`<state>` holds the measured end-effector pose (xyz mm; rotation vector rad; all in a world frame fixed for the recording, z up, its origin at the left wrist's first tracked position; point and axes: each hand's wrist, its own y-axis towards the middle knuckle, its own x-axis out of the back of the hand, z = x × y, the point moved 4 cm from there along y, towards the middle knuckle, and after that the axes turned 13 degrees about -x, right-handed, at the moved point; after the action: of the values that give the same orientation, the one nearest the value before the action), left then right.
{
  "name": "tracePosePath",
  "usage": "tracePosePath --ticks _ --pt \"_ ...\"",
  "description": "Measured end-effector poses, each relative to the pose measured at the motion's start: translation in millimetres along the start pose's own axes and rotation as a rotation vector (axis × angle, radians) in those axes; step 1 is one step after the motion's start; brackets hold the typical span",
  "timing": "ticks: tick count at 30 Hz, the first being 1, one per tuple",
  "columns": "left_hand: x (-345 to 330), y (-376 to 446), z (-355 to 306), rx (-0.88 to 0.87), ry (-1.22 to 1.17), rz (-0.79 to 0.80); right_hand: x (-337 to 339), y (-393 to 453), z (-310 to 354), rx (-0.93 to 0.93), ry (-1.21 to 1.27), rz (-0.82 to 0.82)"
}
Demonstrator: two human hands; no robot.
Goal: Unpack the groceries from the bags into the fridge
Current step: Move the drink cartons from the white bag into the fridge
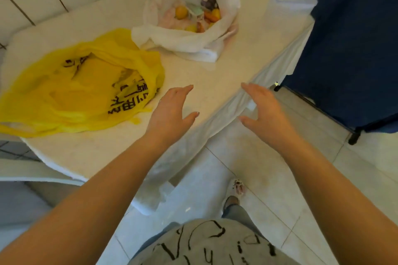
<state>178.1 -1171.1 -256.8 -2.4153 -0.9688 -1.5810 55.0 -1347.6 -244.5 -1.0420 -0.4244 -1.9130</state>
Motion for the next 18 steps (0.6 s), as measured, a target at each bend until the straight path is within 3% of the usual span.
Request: tracePosePath --ticks 9,18 --pt "-11.1 126.9 10.2 0.284 0.037 -0.165 65.9 185.5 -1.8 0.255 -0.038 0.087" --pt "-13.4 216.7 56.6 0.419 -0.004 -0.296 61.8 305.1 12.0 0.382 -0.013 0.125"
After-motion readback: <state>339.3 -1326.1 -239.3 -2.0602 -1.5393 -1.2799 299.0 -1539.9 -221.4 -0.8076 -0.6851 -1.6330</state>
